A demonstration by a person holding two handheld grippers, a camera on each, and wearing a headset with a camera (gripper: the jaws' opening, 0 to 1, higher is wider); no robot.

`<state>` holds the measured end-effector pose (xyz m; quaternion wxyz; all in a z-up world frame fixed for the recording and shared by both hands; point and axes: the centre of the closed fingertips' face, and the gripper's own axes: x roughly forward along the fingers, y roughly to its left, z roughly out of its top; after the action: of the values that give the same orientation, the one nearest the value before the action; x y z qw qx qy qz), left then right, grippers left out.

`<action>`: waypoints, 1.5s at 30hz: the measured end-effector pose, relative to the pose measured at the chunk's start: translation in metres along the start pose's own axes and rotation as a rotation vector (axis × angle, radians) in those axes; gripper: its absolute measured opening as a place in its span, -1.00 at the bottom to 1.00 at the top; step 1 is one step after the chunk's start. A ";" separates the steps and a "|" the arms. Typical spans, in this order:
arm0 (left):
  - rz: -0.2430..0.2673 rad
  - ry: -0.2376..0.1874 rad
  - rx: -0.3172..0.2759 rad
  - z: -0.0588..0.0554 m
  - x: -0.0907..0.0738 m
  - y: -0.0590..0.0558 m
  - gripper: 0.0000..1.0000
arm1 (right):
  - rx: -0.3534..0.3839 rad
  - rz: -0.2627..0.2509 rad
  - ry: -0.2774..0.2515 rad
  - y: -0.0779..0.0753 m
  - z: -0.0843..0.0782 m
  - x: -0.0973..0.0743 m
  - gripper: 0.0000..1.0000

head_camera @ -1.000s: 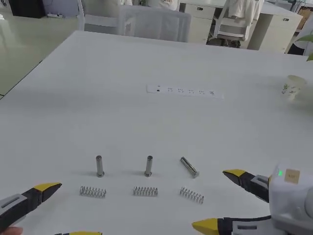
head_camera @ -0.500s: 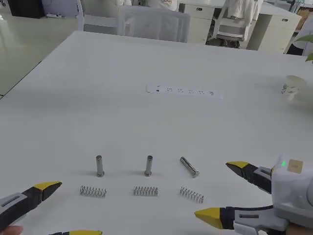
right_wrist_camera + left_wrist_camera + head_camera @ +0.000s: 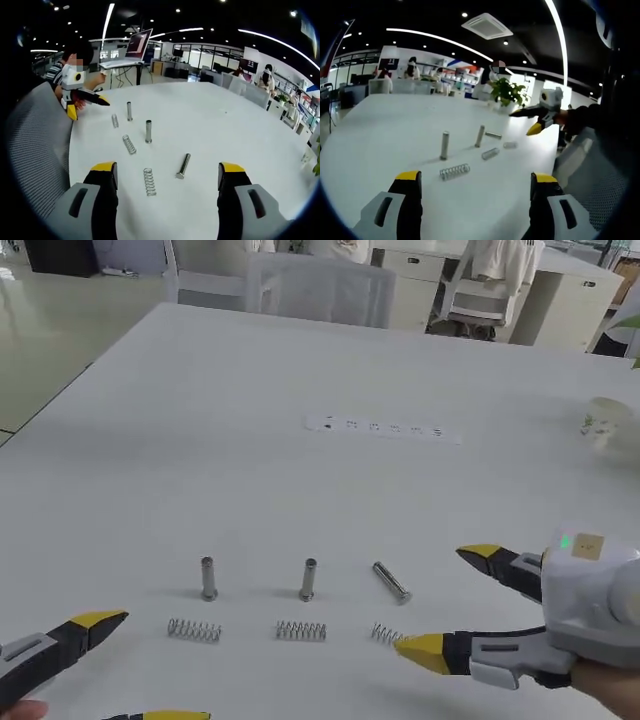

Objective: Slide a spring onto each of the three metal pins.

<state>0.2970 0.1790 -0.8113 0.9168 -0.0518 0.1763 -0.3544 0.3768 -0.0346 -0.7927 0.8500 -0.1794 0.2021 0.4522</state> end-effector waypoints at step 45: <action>0.017 0.009 -0.001 -0.001 -0.006 0.003 0.69 | 0.082 -0.022 0.236 -0.034 -0.011 0.066 -0.30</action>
<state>0.2946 0.1849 -0.8108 0.9189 -0.0494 0.1813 -0.3469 0.4368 -0.0116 -0.8313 0.8319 -0.1987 0.3170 0.4098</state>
